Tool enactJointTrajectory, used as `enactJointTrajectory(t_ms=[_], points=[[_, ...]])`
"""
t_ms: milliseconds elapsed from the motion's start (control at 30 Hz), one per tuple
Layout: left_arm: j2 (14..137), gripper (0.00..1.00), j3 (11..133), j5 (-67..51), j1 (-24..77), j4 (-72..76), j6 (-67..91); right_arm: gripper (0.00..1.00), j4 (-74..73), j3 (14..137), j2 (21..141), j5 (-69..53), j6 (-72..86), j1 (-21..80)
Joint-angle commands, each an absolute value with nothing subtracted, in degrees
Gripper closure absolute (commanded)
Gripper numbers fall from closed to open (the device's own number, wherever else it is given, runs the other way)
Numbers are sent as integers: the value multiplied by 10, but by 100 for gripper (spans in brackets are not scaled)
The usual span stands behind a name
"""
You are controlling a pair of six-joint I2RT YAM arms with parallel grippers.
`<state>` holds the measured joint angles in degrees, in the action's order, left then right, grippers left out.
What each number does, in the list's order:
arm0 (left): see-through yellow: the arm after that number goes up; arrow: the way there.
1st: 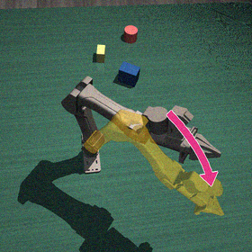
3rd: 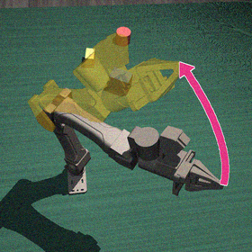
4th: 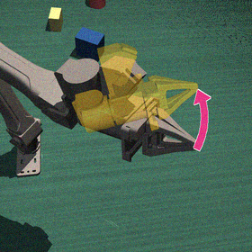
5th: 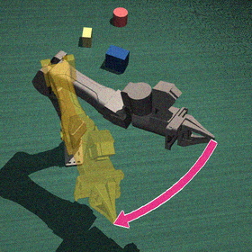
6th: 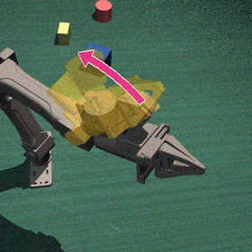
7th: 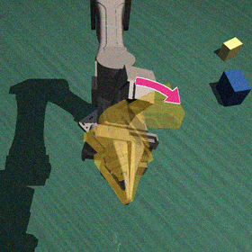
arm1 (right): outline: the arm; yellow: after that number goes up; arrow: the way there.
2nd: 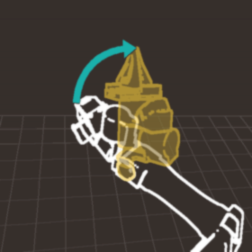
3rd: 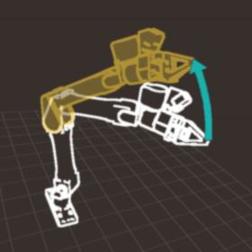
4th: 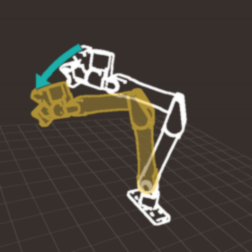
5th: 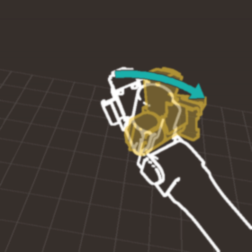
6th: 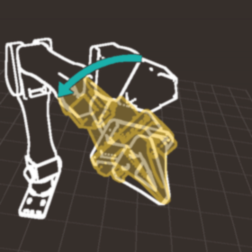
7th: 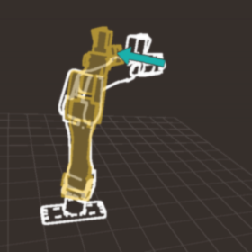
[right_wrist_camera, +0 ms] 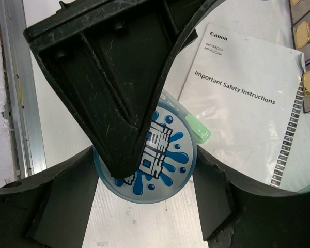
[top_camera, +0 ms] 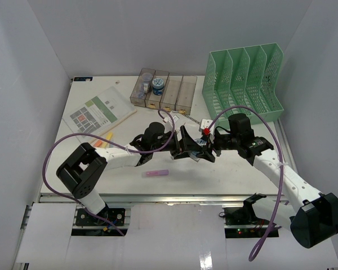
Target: Organize the desk
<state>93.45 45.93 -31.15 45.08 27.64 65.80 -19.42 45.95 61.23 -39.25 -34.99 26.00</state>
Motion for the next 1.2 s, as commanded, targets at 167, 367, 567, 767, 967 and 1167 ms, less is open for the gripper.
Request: enactJointTrajectory(t_ms=[167, 367, 567, 767, 967, 1167], points=[[901, 42, 449, -310, 444, 322, 690, 67, -141, 451, 607, -421, -352, 260], [876, 73, 431, -301, 429, 314, 684, 6, -151, 441, 605, -433, -368, 260], [827, 88, 436, -271, 366, 196, 601, 10, -167, 442, 590, -408, -379, 245], [795, 91, 511, -228, 236, 4, 462, 10, -173, 421, 567, -442, -380, 208], [869, 91, 672, -139, 192, -116, 328, 10, -171, 406, 566, -469, -373, 175], [1025, 91, 876, -98, 166, -165, 273, 10, -170, 392, 562, -485, -373, 155]])
